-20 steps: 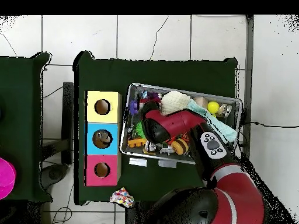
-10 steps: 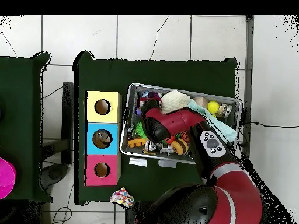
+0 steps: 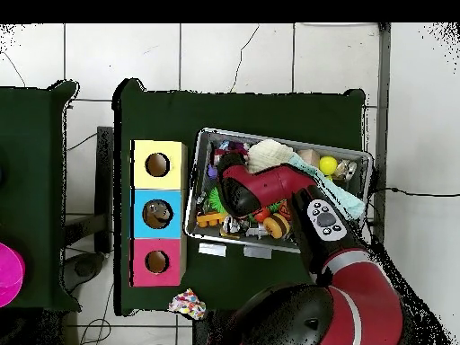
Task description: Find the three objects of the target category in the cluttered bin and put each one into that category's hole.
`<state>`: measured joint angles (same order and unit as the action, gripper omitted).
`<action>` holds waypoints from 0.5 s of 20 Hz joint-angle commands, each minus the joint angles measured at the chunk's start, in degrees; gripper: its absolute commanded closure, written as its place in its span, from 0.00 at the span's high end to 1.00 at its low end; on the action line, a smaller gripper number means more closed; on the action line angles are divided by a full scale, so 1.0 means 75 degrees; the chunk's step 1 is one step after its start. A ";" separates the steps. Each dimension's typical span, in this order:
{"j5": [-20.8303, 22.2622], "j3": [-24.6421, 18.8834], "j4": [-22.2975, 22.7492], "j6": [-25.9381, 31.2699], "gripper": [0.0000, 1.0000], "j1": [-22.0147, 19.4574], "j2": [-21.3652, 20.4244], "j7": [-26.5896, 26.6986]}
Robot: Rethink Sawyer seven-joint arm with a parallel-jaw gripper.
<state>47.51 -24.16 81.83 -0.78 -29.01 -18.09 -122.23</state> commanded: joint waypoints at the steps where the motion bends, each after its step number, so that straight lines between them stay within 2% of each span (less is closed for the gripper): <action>1: 0.0374 0.0050 -0.0318 0.0929 1.00 0.0047 0.0490 0.0559; 3: 0.0225 0.0395 -0.0323 0.0480 1.00 0.0102 0.0663 -0.0001; 6: 0.0377 0.0675 -0.0357 -0.0171 1.00 0.0153 0.0834 -0.0199; 8: 0.0179 0.1103 -0.0226 -0.0675 1.00 0.0368 0.0850 -0.0551; 10: 0.0392 0.0948 -0.0203 -0.1010 1.00 0.0184 0.1008 -0.0374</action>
<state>47.50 -21.84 81.55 -4.34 -27.79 -17.46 -122.23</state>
